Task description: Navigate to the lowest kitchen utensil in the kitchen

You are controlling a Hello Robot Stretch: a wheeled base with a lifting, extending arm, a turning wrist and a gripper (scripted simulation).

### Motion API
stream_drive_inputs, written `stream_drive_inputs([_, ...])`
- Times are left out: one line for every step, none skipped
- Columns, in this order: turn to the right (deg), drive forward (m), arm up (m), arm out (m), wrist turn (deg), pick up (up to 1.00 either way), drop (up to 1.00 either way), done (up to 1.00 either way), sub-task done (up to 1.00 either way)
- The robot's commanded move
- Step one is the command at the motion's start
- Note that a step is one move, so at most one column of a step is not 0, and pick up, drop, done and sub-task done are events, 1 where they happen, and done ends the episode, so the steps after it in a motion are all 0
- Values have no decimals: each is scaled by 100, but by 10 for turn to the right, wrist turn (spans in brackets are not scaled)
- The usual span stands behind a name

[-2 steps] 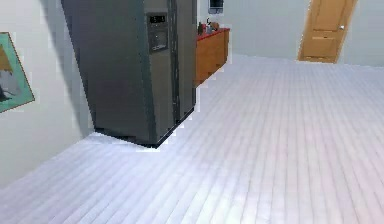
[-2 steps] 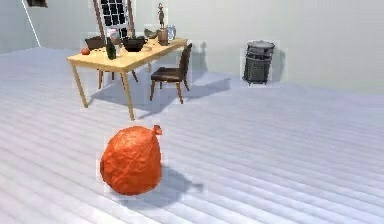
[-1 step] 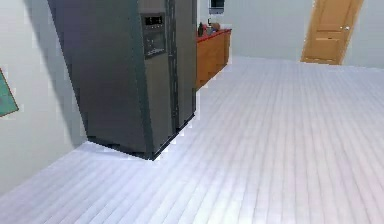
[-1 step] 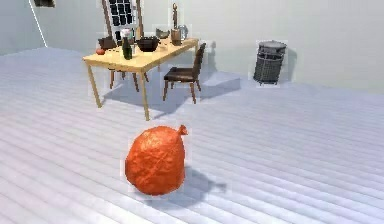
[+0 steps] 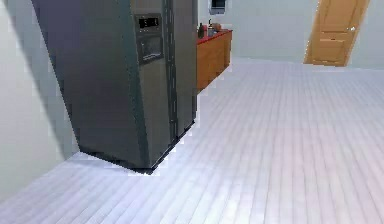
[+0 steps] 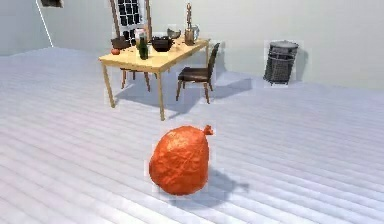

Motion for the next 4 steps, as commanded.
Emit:
stream_drive_inputs([150, 0, 0, 0, 0, 0, 0, 0, 0])
stream_drive_inputs([0, 100, 0, 0, 0, 0, 0, 0, 0])
stream_drive_inputs([0, 100, 0, 0, 0, 0, 0, 0, 0])
stream_drive_inputs([60, 0, 0, 0, 0, 0, 0, 0, 0])
